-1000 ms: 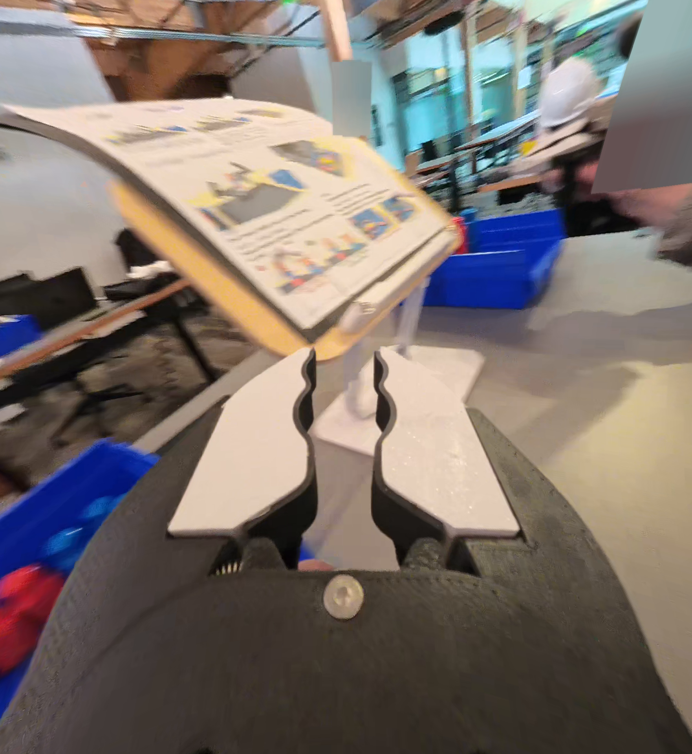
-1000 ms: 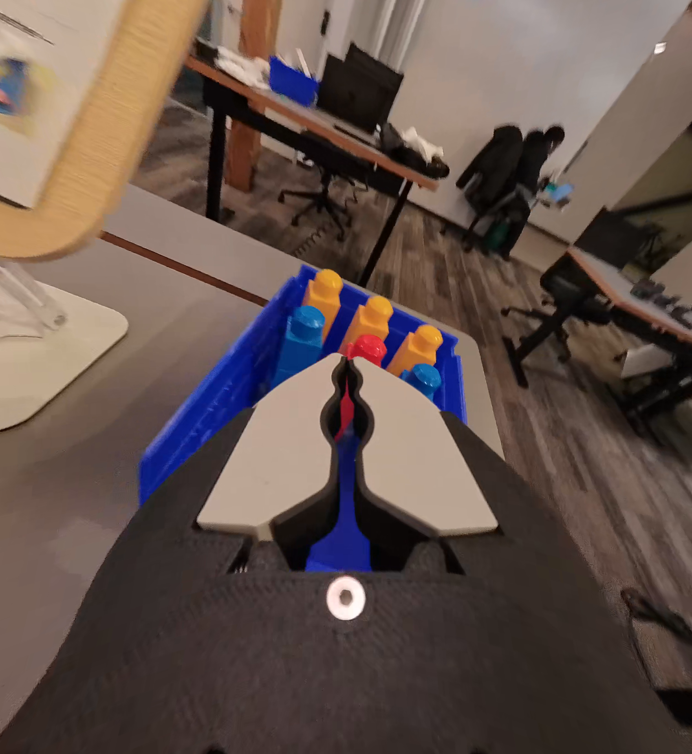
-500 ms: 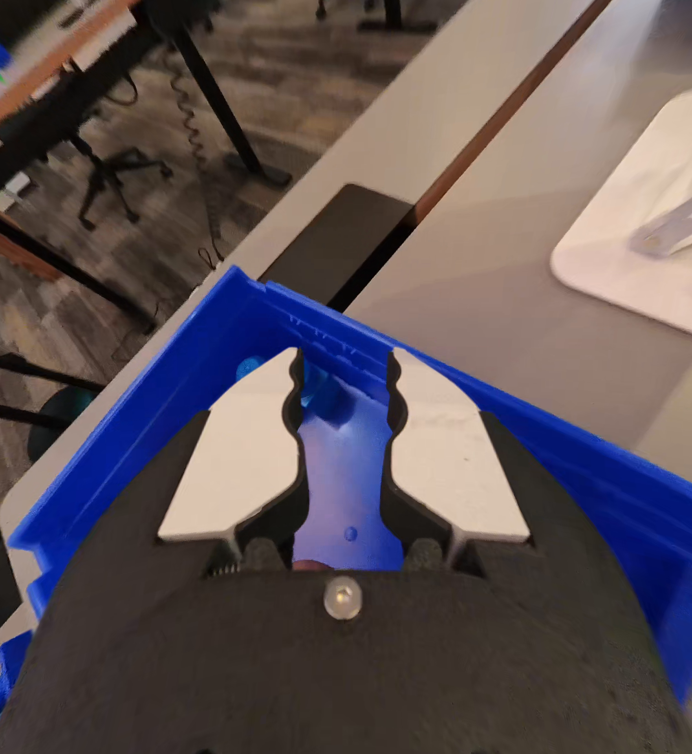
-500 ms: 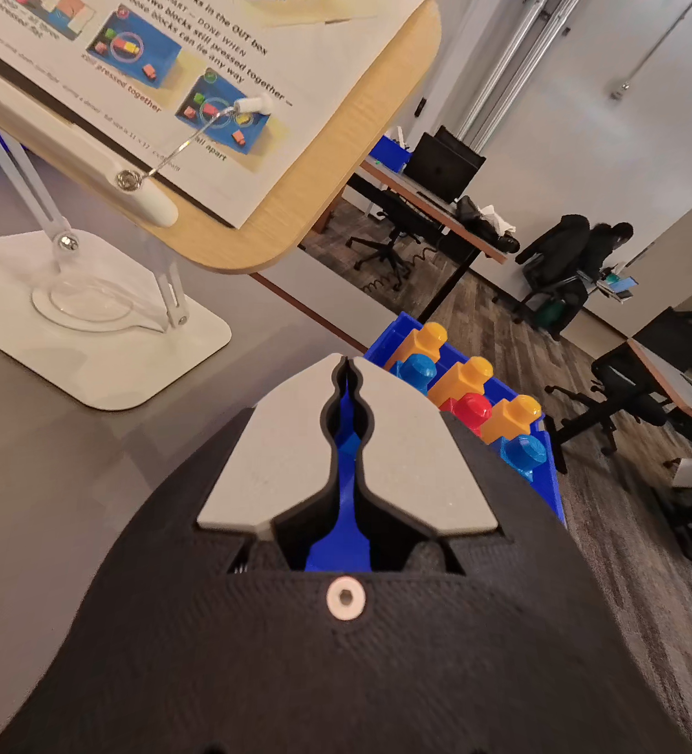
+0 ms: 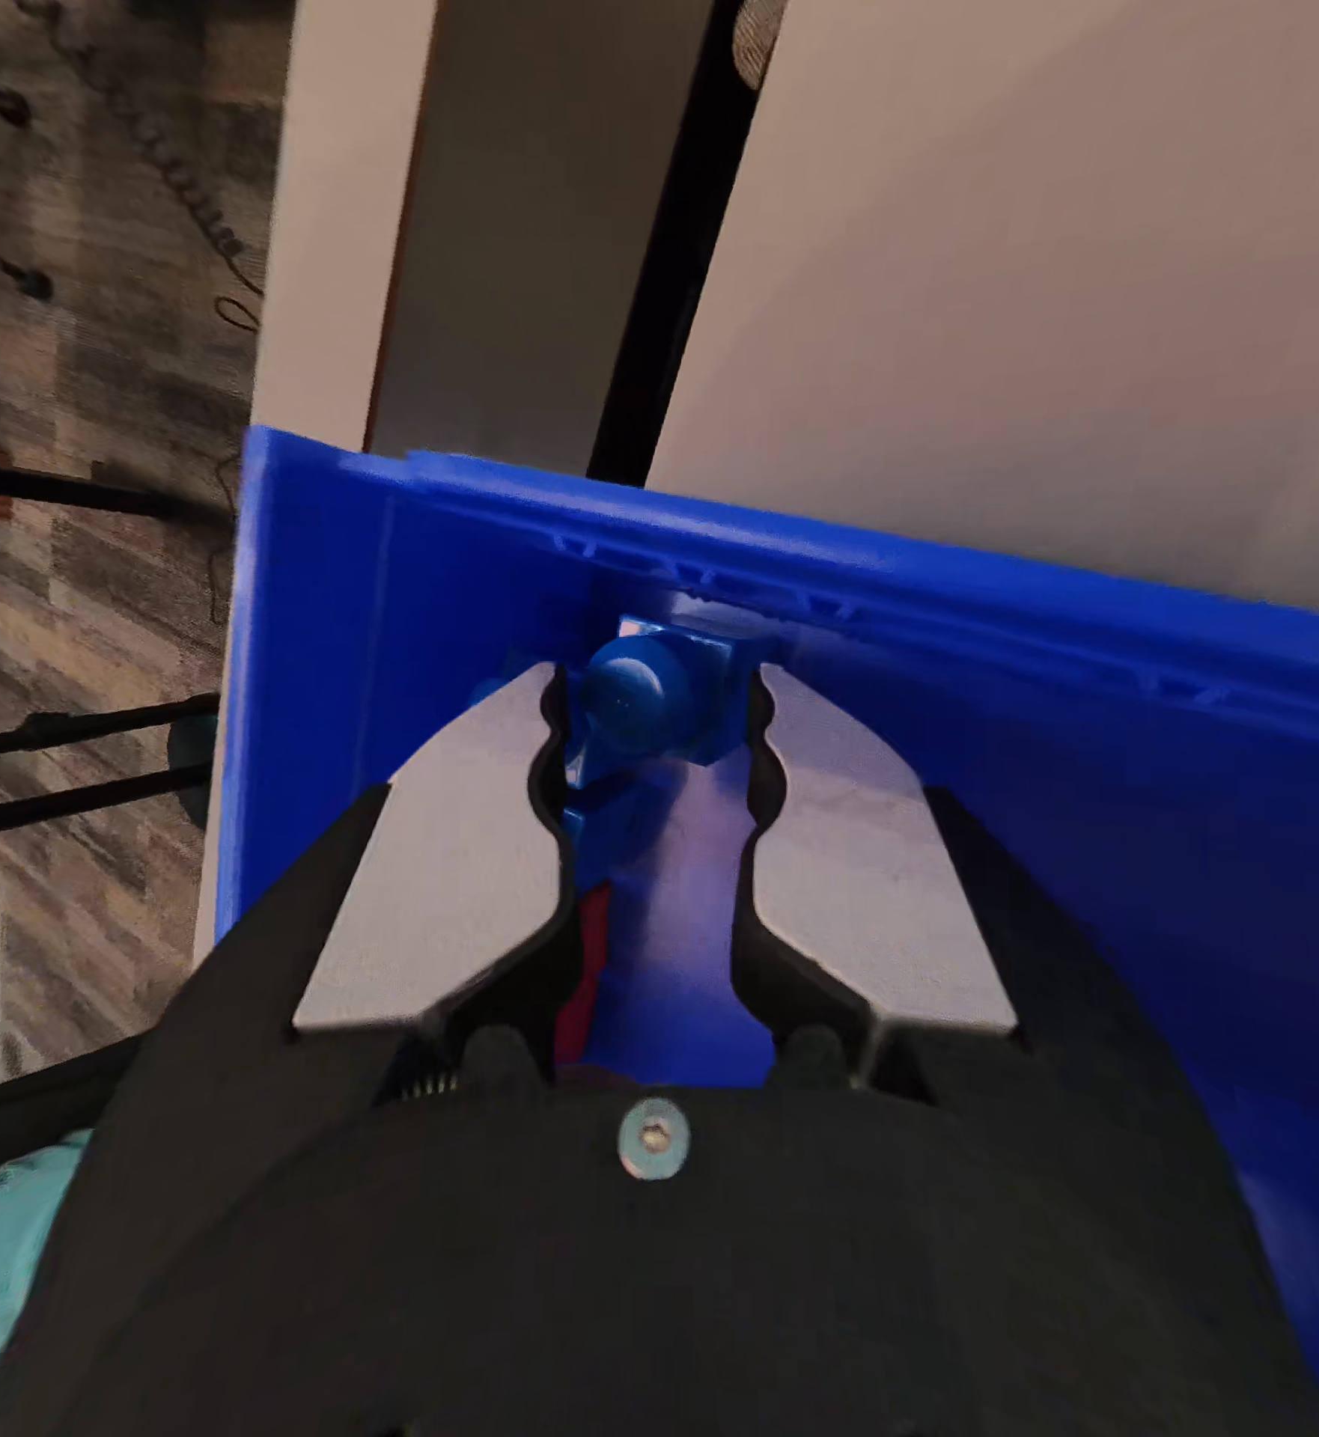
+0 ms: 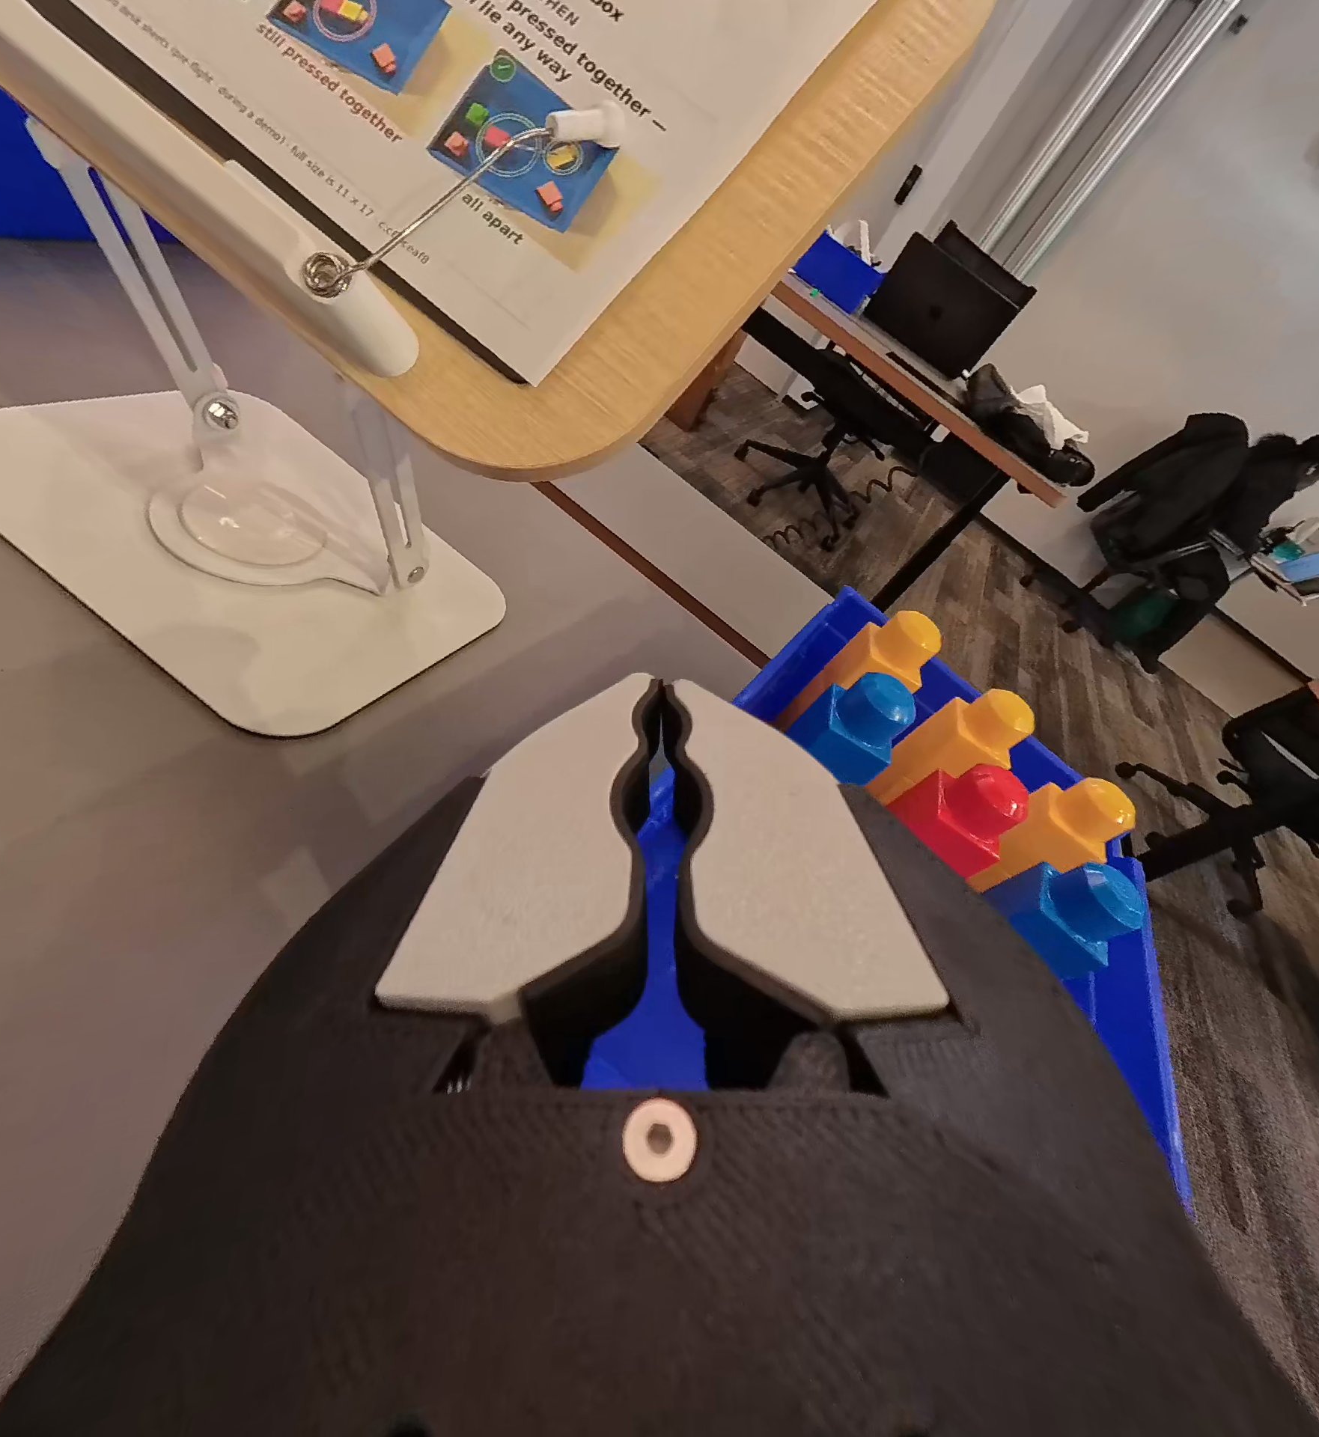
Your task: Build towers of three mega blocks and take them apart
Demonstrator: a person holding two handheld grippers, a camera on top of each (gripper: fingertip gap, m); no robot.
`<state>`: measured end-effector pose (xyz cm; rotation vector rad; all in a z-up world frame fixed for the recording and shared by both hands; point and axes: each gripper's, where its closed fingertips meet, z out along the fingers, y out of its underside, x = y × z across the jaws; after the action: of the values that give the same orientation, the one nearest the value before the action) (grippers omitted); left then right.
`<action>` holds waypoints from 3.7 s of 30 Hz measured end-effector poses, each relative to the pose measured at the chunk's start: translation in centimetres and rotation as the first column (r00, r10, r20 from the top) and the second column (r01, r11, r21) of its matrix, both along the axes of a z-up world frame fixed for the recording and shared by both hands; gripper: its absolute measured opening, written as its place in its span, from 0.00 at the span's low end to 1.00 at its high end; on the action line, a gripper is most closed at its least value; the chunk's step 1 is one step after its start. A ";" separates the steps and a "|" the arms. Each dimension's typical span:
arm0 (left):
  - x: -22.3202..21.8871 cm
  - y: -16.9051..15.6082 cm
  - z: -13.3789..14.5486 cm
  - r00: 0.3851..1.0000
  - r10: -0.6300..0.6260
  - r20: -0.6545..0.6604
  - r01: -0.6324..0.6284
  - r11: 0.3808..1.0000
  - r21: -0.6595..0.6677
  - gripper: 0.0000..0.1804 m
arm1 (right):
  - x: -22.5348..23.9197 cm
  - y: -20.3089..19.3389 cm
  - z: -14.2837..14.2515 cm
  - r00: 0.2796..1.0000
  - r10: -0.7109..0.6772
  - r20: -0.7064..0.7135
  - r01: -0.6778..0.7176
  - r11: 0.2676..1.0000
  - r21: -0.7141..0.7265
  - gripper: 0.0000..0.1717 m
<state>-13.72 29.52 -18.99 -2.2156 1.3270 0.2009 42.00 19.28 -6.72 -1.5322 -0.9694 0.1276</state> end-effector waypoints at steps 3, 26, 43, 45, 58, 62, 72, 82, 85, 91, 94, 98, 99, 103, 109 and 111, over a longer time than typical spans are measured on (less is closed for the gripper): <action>-0.4 -0.6 -2.2 0.999 -0.011 -0.035 0.007 0.993 -0.119 0.25 | -0.3 -0.2 -0.2 1.000 0.015 0.015 -0.015 1.000 0.003 0.00; 11.1 -21.7 11.0 0.906 -0.218 0.363 0.209 0.976 0.065 0.20 | -3.9 -3.4 -0.5 0.964 0.262 0.036 -0.262 0.965 -0.005 0.00; 24.6 -31.4 -2.7 0.870 -0.401 0.287 0.476 0.835 -0.277 0.20 | -4.5 -3.2 -2.0 0.955 0.290 0.062 -0.288 0.957 -0.045 0.00; 24.8 -31.6 -2.5 0.860 -0.410 0.304 0.491 0.829 -0.269 0.26 | -4.6 -3.3 -2.0 0.954 0.292 0.067 -0.290 0.956 -0.040 0.00; 7.1 -15.5 8.9 0.985 -0.134 0.108 0.123 0.987 0.100 0.24 | -4.6 -3.4 -2.0 0.952 0.299 0.066 -0.296 0.954 -0.042 0.00; -0.3 -7.8 7.4 0.999 0.019 0.029 -0.022 0.995 0.099 0.26 | -4.4 -3.1 -2.4 0.954 0.293 0.069 -0.289 0.956 -0.054 0.00; -4.2 0.0 0.9 0.982 0.025 -0.188 -0.027 1.000 -0.005 0.27 | -4.1 -2.6 -3.1 0.952 0.297 0.075 -0.291 0.953 -0.080 0.00; -2.9 -2.3 -1.7 0.974 -0.033 -0.225 -0.002 0.988 -0.157 0.21 | -4.1 -2.7 -3.2 0.948 0.308 0.076 -0.301 0.949 -0.088 0.00; -1.7 -4.6 -1.8 0.985 -0.078 -0.157 0.042 0.974 -0.222 0.22 | -4.2 -2.8 -3.2 0.946 0.315 0.072 -0.309 0.947 -0.089 0.00; -1.2 -5.5 -3.0 0.997 -0.049 -0.059 0.029 0.956 -0.292 0.20 | -4.4 -2.8 -3.5 0.944 0.320 0.086 -0.311 0.945 -0.097 0.00; -1.3 -6.1 -1.1 0.999 -0.004 -0.045 -0.007 0.972 -0.236 0.20 | -4.1 -2.7 -3.3 0.947 0.313 0.073 -0.306 0.947 -0.093 0.00; 0.9 -10.6 4.0 0.997 0.025 0.074 -0.013 0.988 -0.155 0.20 | -4.1 -2.8 -3.2 0.945 0.319 0.070 -0.312 0.946 -0.091 0.00; 1.9 -12.4 5.3 0.995 0.010 0.097 0.004 0.991 -0.137 0.20 | -4.2 -2.9 -3.2 0.944 0.323 0.072 -0.316 0.944 -0.091 0.00; 7.2 -19.7 8.1 0.987 -0.119 0.111 0.127 0.990 -0.062 0.20 | -4.6 -3.1 -3.3 0.939 0.333 0.081 -0.326 0.941 -0.093 0.00; 16.4 -28.8 3.1 0.936 -0.335 0.110 0.351 0.914 -0.202 0.20 | -4.4 -3.1 -3.1 0.942 0.328 0.069 -0.322 0.943 -0.087 0.00; 18.0 -30.1 0.5 0.924 -0.371 0.096 0.383 0.884 -0.268 0.20 | -4.4 -3.1 -3.2 0.942 0.329 0.068 -0.322 0.942 -0.089 0.00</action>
<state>4.28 -0.58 -18.46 -2.1097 1.8257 -0.1935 37.58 16.17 -9.87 -1.4441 -1.2937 0.3425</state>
